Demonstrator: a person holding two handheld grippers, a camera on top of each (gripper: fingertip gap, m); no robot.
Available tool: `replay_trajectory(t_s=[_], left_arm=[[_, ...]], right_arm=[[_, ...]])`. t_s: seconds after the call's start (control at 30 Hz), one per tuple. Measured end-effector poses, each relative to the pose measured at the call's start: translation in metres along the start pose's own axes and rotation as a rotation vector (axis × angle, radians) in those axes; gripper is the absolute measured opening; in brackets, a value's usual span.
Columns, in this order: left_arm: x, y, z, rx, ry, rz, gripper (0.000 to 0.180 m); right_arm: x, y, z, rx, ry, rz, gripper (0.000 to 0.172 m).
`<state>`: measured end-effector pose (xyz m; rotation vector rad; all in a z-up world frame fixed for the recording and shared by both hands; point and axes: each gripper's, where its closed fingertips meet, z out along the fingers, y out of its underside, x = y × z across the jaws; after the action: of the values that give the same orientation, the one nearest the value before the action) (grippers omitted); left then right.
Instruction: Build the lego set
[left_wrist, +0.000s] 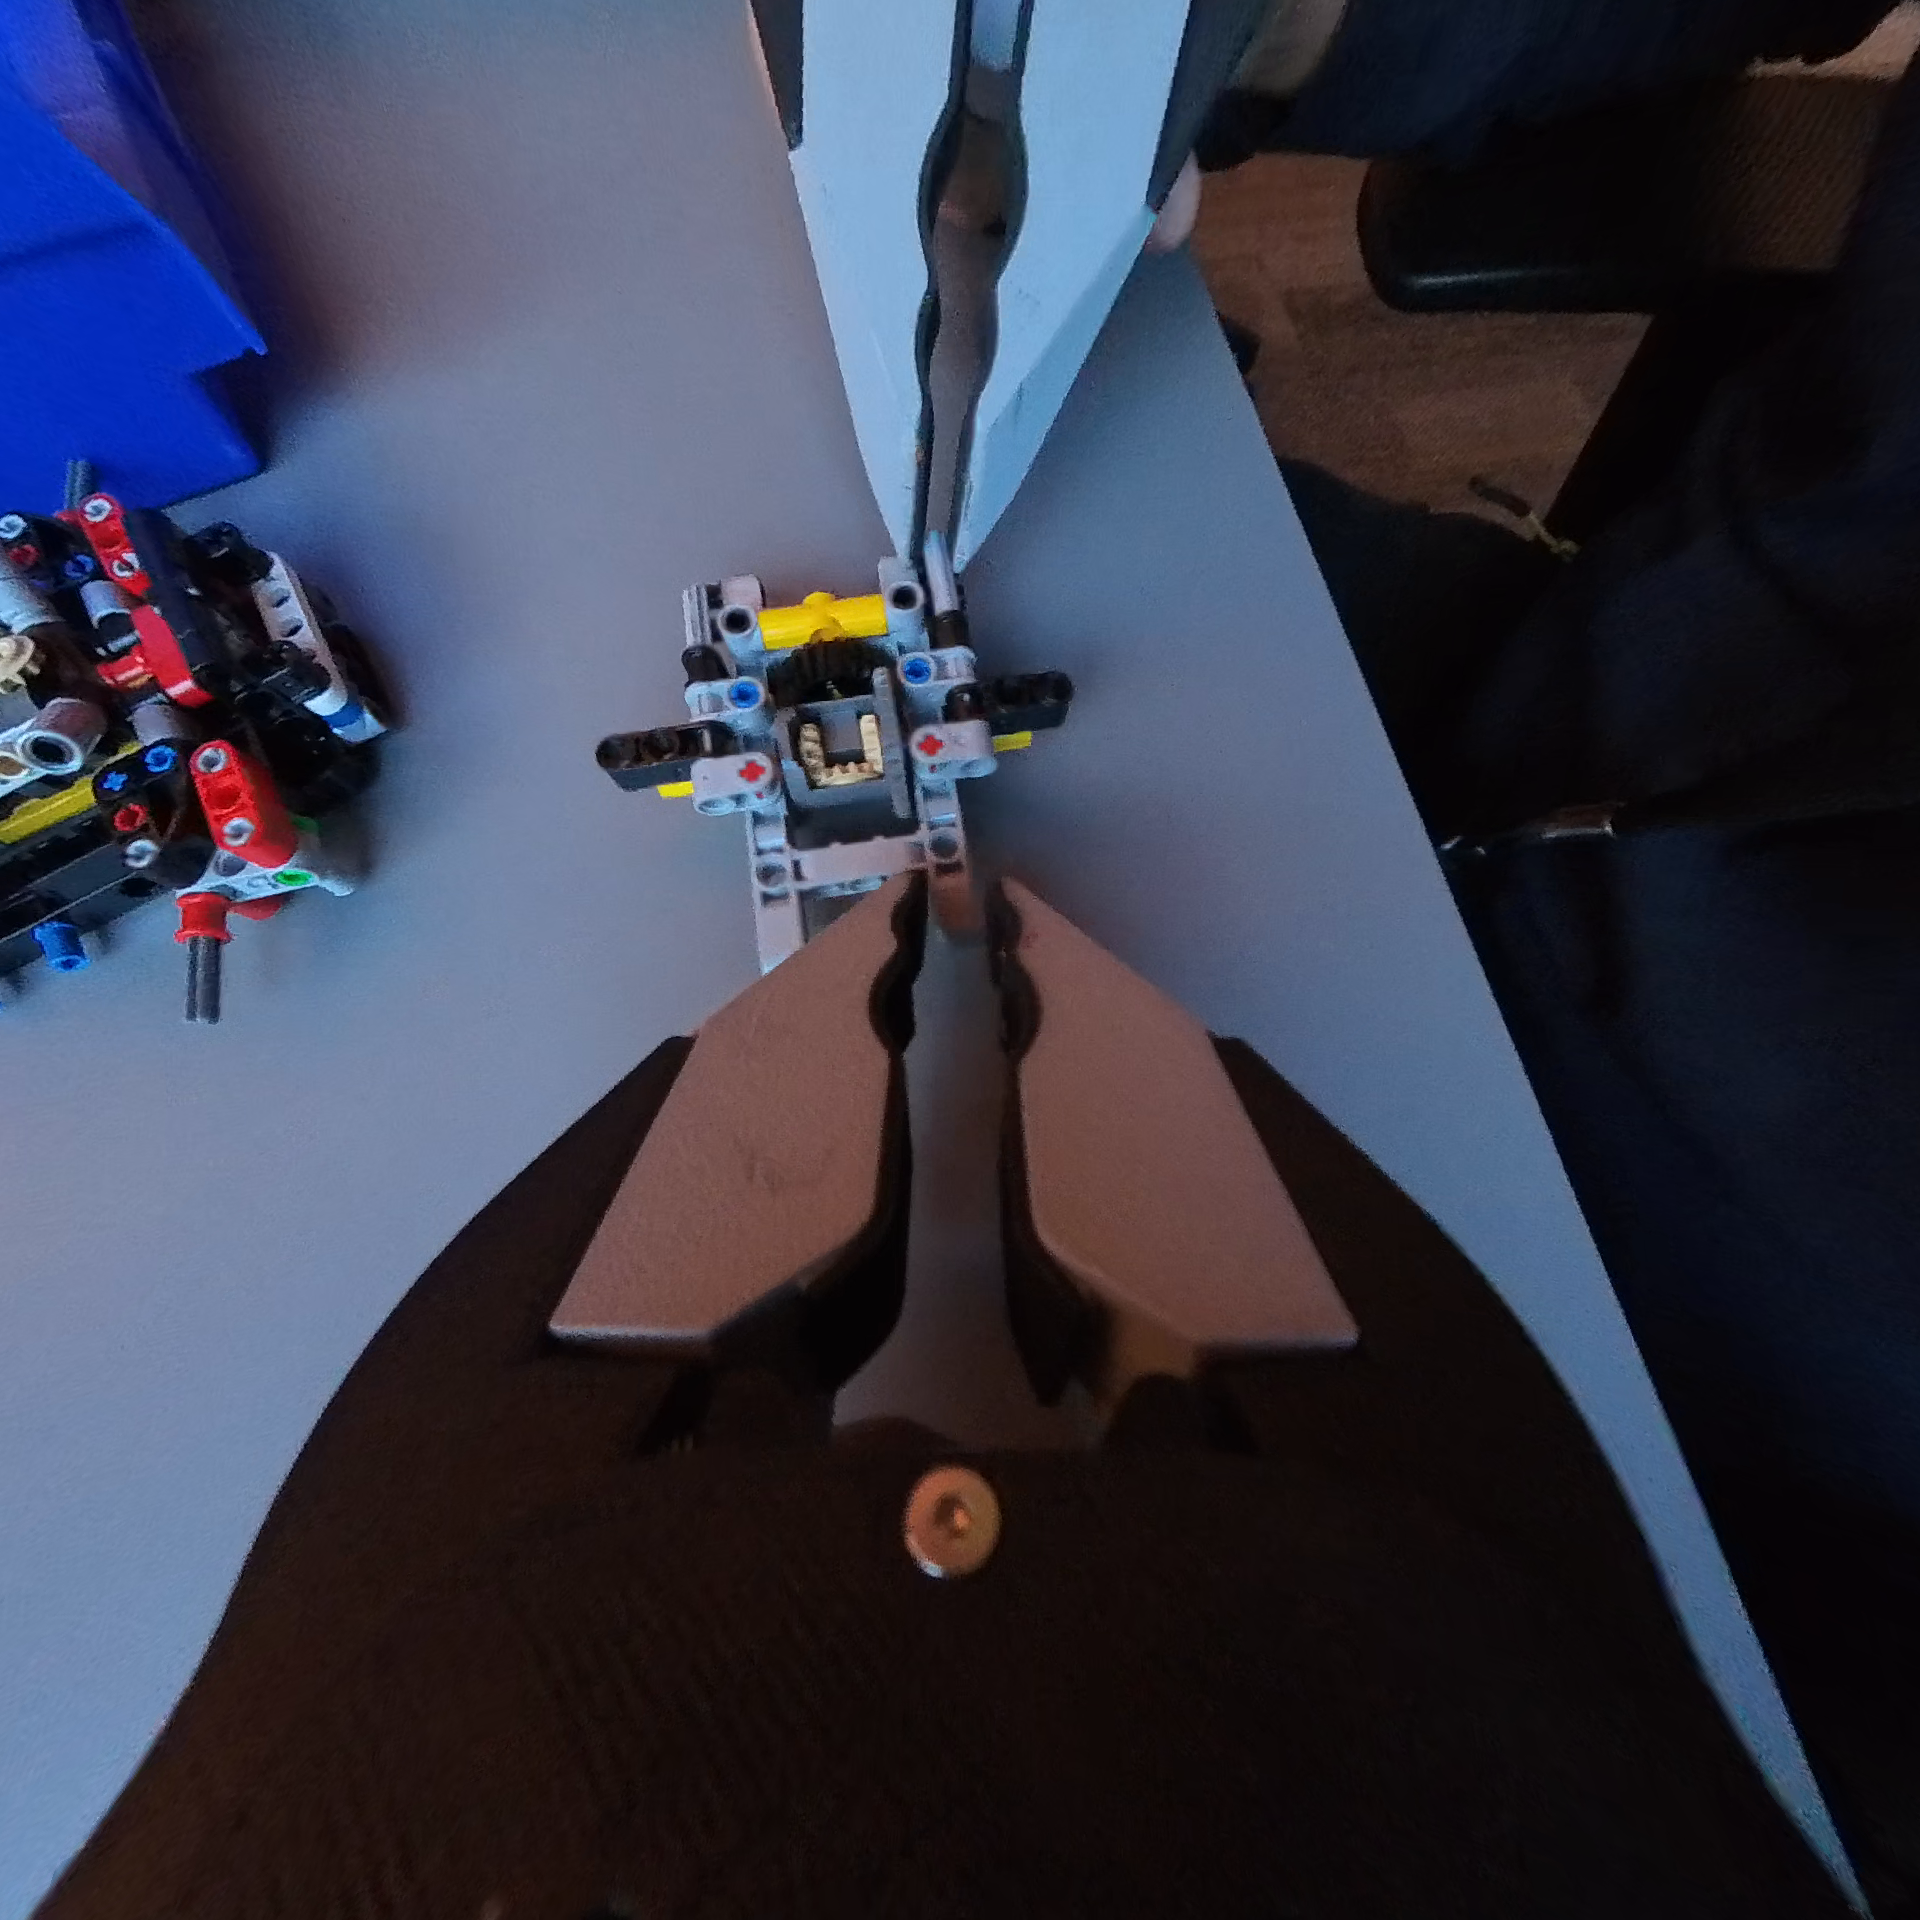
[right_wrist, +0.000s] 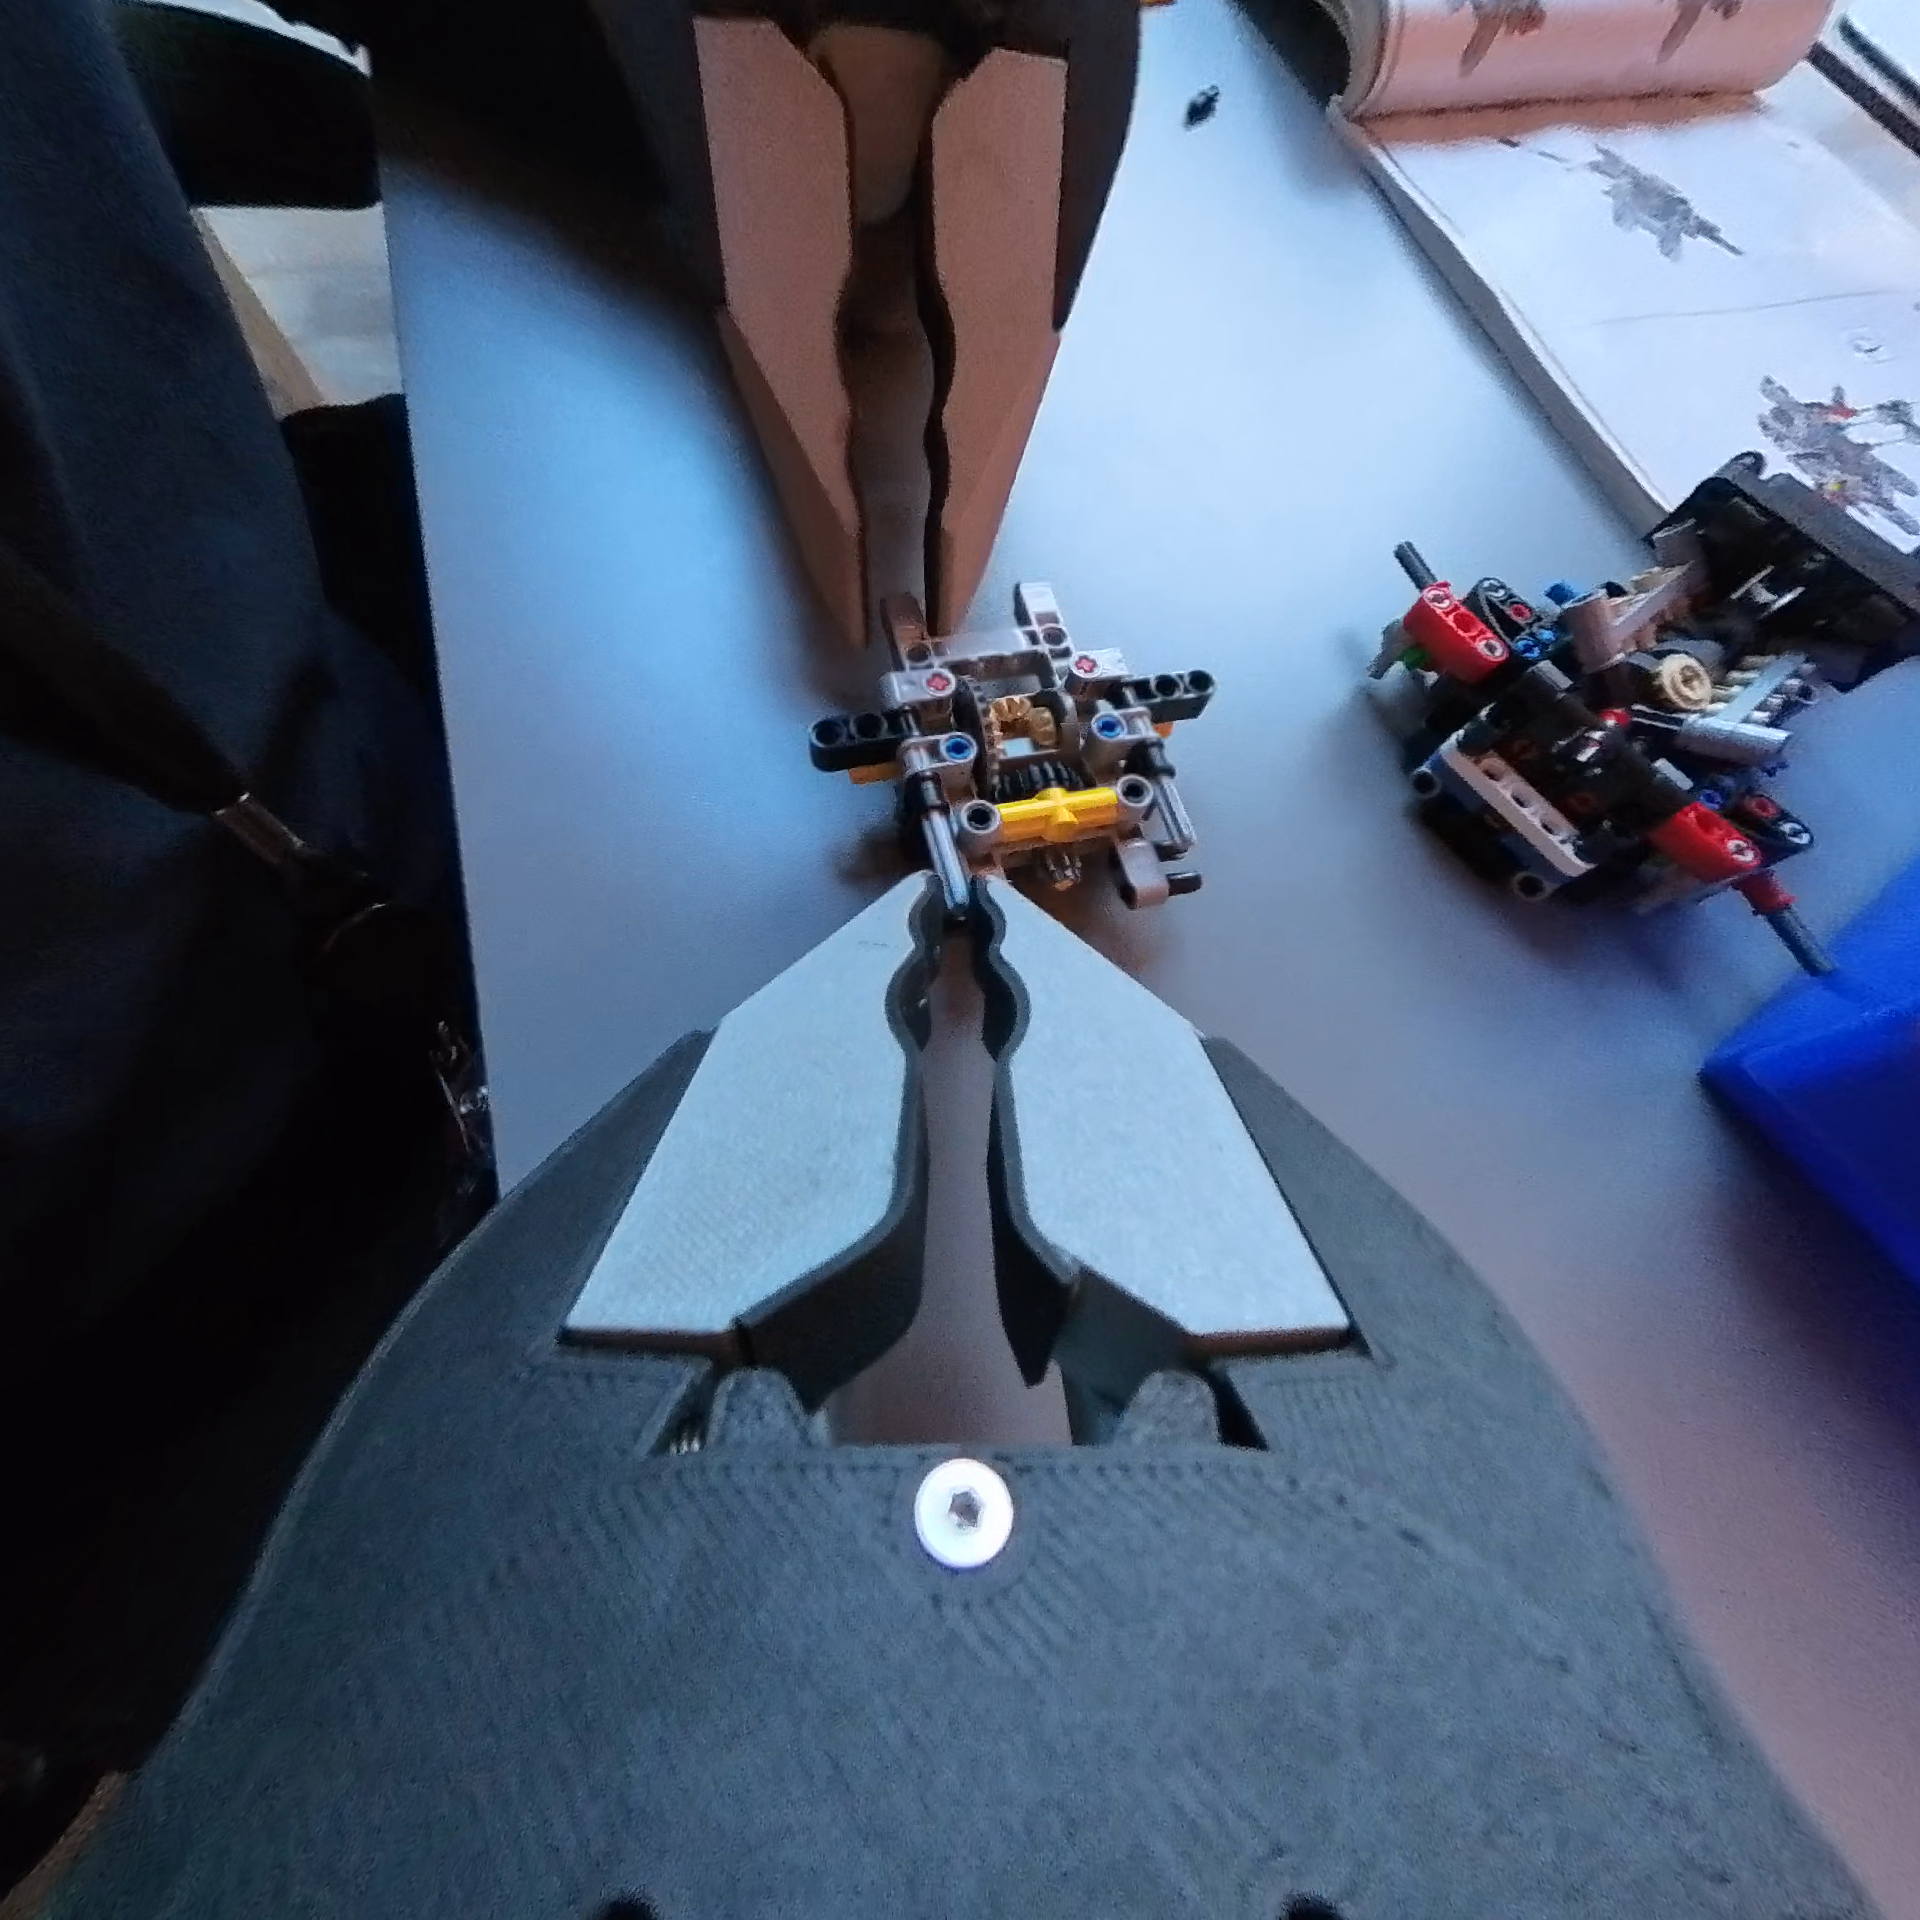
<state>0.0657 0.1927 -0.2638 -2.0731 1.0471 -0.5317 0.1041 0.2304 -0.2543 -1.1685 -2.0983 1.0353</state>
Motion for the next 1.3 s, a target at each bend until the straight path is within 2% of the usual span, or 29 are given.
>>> replay_trajectory(t_s=[0.13, 0.3, 0.5, 0.63, 0.7, 1.13, 1.3], left_arm=[[-0.007, -0.001, 0.001, -0.005, -0.051, -0.001, 0.005], [-0.007, 0.0, 0.003, -0.017, -0.044, -0.016, 0.005], [-0.008, -0.006, -0.002, 0.037, -0.001, -0.091, 0.005], [-0.007, 0.005, 0.006, -0.06, -0.032, -0.041, 0.004], [-0.008, 0.005, 0.006, -0.063, -0.043, -0.027, 0.003], [-0.009, 0.005, 0.004, -0.062, -0.056, -0.024, 0.003], [-0.009, 0.005, 0.004, -0.063, -0.056, -0.022, 0.003]], right_arm=[[-0.005, 0.001, 0.001, -0.006, -0.062, 0.023, 0.002], [-0.005, -0.001, 0.0, -0.005, -0.151, 0.1, 0.001], [-0.005, 0.005, 0.005, -0.059, -0.095, 0.035, 0.001], [-0.004, -0.006, 0.003, 0.01, -0.087, 0.018, 0.001], [-0.005, -0.011, 0.004, 0.038, -0.113, 0.03, 0.001], [0.001, -0.01, 0.007, -0.052, -0.055, -0.059, 0.001], [0.0, -0.011, 0.008, -0.065, -0.081, -0.058, 0.001]])
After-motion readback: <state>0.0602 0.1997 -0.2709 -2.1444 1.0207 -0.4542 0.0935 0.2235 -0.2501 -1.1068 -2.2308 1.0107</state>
